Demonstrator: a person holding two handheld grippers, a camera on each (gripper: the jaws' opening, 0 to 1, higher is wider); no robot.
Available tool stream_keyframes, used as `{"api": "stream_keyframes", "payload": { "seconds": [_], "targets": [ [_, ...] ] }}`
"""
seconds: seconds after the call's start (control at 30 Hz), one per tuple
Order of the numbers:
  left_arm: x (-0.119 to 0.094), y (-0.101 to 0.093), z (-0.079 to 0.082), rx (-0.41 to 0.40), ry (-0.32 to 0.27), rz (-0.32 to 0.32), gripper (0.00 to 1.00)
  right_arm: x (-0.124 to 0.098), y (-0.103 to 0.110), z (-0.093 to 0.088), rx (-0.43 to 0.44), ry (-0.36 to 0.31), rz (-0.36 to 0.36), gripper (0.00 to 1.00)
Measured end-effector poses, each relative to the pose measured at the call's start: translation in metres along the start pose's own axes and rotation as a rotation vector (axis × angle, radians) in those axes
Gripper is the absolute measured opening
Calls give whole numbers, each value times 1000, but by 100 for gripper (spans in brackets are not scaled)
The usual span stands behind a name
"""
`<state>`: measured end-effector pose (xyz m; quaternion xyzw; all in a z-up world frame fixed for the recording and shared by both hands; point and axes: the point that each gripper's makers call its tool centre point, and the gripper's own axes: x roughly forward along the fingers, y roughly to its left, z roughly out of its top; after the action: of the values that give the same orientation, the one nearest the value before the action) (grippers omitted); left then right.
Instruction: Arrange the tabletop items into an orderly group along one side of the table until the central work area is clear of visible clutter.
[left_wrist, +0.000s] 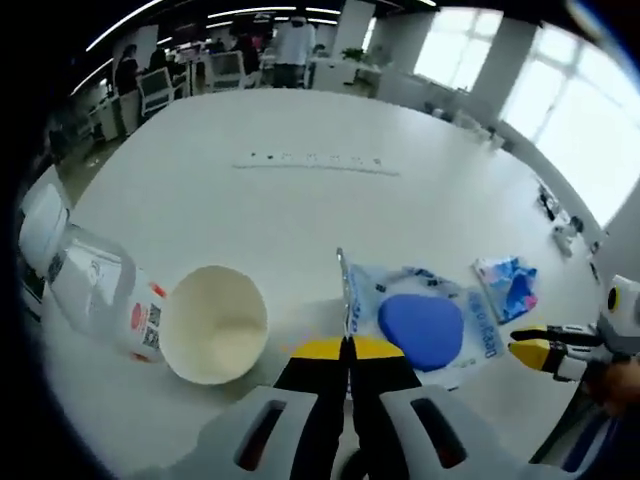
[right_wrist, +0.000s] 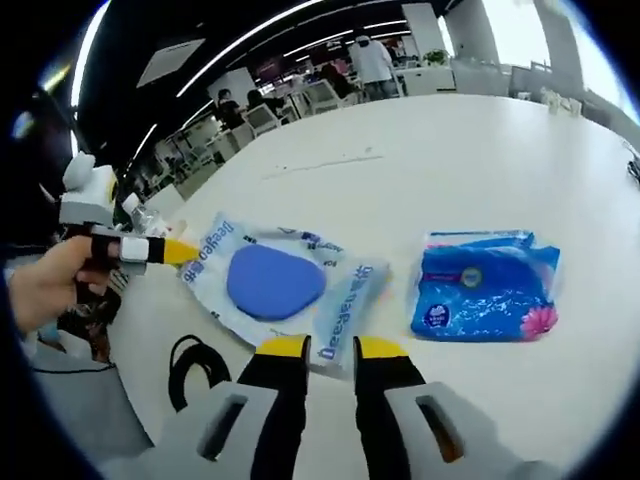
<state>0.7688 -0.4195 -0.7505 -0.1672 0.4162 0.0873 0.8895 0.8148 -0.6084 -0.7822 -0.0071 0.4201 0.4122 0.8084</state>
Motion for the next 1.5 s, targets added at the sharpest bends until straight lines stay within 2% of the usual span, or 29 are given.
{"api": "stream_keyframes", "payload": {
  "seconds": [0.1,0.17,0.27,0.33,0.43,0.63,0.7,0.87,0.97,1.13,1.5],
  "targets": [
    [-1,0,-2,-7,1,-2,0,8,0,-6,34,18,5,14],
    [-3,-1,-3,-12,1,-3,0,14,-4,-13,17,50,-10,13],
    [-5,-2,-5,-16,0,-6,0,19,-3,-15,47,50,7,4],
    [-6,-4,-6,-20,-1,-10,0,18,-5,-9,29,30,-8,0],
    [-7,-5,-6,-14,-7,-11,0,15,-1,-6,9,29,-7,0],
    [-11,0,5,-11,-64,5,0,2,1,23,-48,-69,-16,0],
    [-8,1,5,31,-68,22,0,-1,2,33,-92,-79,-24,0],
    [-5,2,6,86,-85,60,0,0,1,45,-130,-91,-25,0],
    [1,0,4,110,-80,72,0,4,-2,42,-150,-75,-36,0],
    [16,0,-3,134,-64,95,0,13,-10,27,-166,-23,-58,0],
    [29,8,-8,139,-44,118,0,26,-16,22,-141,9,-70,0]
  ]
}}
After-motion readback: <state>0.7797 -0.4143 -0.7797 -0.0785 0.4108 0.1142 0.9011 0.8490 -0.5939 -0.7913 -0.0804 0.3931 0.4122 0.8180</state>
